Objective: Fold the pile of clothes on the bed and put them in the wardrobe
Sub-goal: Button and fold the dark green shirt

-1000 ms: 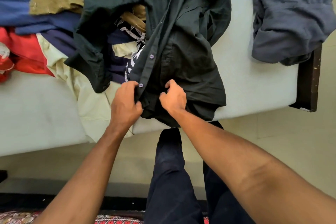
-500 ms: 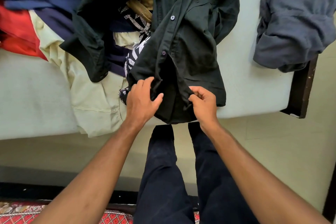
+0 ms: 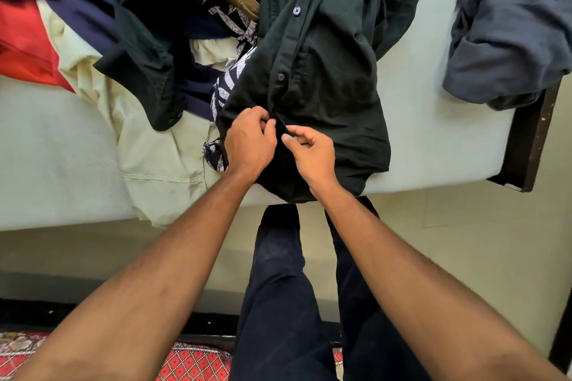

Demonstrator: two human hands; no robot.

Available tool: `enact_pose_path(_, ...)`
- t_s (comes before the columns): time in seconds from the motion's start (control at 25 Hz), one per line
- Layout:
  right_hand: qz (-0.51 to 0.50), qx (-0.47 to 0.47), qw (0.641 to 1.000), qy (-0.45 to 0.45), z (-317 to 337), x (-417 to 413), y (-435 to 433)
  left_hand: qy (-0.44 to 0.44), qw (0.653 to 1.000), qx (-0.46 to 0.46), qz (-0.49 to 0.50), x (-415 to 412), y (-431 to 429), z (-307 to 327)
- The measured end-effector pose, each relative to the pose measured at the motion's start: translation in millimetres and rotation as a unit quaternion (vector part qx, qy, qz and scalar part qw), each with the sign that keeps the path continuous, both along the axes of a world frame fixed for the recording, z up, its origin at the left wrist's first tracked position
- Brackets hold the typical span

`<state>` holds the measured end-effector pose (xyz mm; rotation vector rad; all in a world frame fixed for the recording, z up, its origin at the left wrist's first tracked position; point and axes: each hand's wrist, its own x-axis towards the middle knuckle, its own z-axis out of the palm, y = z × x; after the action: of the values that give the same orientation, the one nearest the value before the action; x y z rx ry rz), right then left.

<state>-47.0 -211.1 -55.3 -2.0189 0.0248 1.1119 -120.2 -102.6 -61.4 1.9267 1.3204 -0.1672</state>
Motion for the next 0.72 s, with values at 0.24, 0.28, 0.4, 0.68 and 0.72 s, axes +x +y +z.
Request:
enact_pose_path(0.24,-0.070,-0.015,0.997,0.011,9,8,2,-0.142,0.956,-0.199,0.165,-18,3,8)
enact_pose_path(0.28,-0.096,-0.007,0.994,0.049,13,9,0,-0.161,0.943,-0.229,0.182,-21,4,12)
enact_pose_path(0.4,-0.158,0.050,0.973,0.160,25,12,0,-0.181,0.934,-0.244,0.190,-23,7,24)
enact_pose_path(0.68,-0.140,0.091,0.964,0.205,34,5,-2,-0.183,0.936,-0.242,0.178,-11,-2,37)
enact_pose_path(0.72,-0.135,0.089,0.965,0.209,34,5,-4,-0.176,0.942,-0.231,0.171,-10,-3,36)
